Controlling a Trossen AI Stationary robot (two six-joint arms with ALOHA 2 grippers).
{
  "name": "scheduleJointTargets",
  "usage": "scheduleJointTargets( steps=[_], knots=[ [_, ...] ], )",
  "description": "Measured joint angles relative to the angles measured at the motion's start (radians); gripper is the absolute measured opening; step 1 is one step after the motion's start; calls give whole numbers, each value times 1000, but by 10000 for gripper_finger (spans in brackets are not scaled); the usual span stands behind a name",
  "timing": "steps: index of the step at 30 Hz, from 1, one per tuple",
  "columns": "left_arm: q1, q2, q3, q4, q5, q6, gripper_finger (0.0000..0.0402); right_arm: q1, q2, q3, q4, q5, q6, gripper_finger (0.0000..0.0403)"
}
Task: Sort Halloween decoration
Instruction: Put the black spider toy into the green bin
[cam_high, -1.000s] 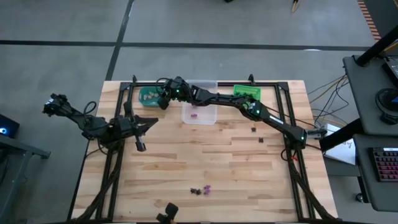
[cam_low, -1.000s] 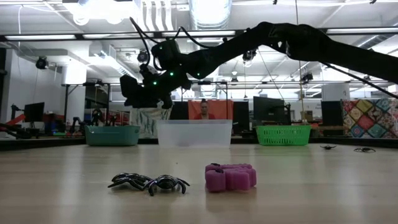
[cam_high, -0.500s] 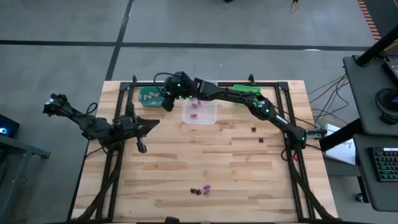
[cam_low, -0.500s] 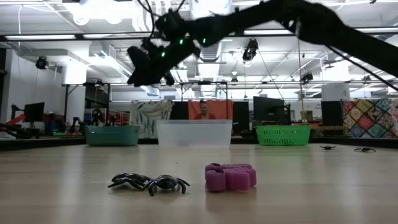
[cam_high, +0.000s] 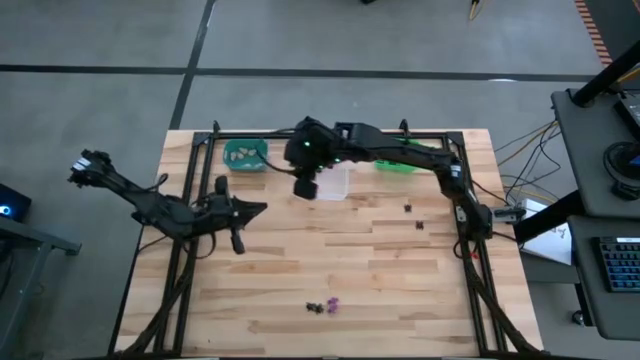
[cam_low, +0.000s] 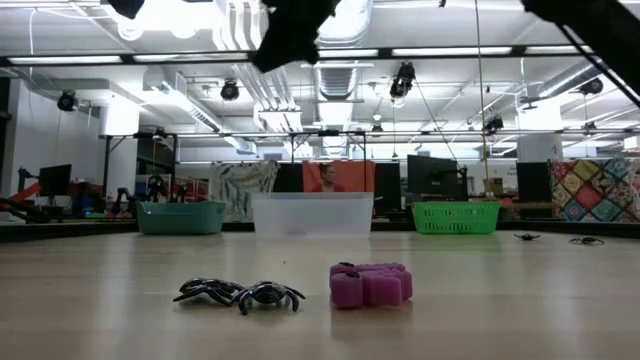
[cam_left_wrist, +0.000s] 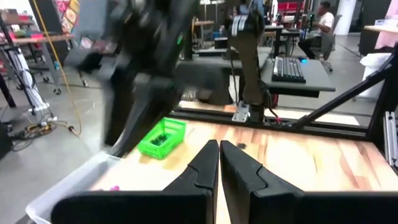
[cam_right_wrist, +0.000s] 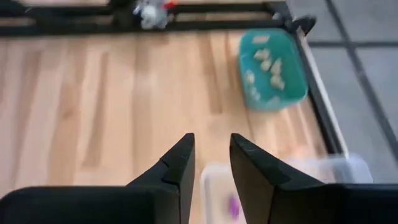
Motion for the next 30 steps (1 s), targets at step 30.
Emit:
scheduleJointTargets(
  steps=[30],
  knots=[
    [-30,332,19,34,194,-359,0,498,-447,-478,-109,193,227,68]
  ],
)
